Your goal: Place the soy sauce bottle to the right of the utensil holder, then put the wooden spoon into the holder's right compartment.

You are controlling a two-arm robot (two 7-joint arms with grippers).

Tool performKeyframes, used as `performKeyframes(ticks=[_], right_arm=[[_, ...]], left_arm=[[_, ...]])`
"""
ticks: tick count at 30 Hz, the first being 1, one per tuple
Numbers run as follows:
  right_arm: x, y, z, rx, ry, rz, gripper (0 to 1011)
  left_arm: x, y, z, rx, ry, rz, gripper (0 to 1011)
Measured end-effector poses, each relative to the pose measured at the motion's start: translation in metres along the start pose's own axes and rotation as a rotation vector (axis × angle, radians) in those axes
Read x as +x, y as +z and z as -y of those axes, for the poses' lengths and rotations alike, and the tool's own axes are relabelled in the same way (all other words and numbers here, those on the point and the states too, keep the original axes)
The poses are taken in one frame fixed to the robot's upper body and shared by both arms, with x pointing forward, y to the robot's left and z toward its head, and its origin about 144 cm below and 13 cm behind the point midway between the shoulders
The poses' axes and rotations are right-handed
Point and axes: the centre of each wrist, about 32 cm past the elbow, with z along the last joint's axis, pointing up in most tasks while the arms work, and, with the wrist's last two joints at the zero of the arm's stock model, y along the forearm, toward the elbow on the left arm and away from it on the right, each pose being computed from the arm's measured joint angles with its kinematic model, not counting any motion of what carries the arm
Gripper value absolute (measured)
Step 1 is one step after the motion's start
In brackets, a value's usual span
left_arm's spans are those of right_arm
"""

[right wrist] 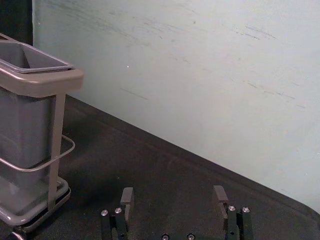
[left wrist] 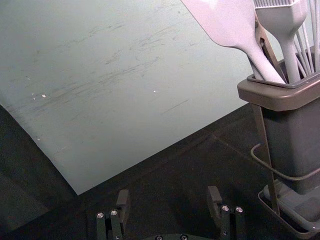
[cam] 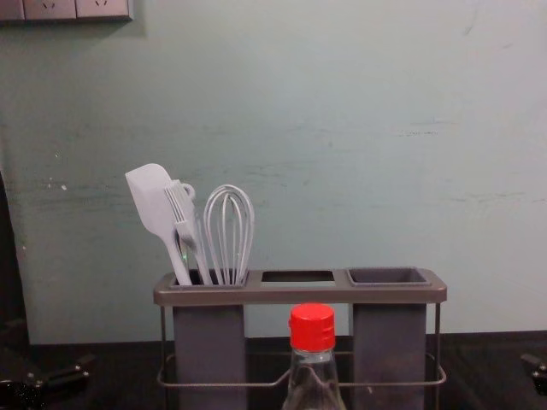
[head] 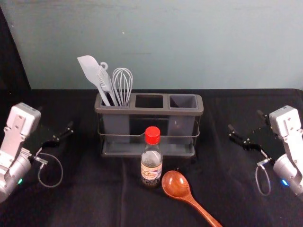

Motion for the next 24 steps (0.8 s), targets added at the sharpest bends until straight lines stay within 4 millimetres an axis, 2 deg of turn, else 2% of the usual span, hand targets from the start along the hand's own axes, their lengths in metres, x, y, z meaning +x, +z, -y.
performKeyframes(ticks=[24], right_arm=[[0.0, 0.0, 0.0, 0.0, 0.0, 0.0, 1004]], left_arm=[[0.0, 0.0, 0.0, 0.0, 0.0, 0.0, 1011]])
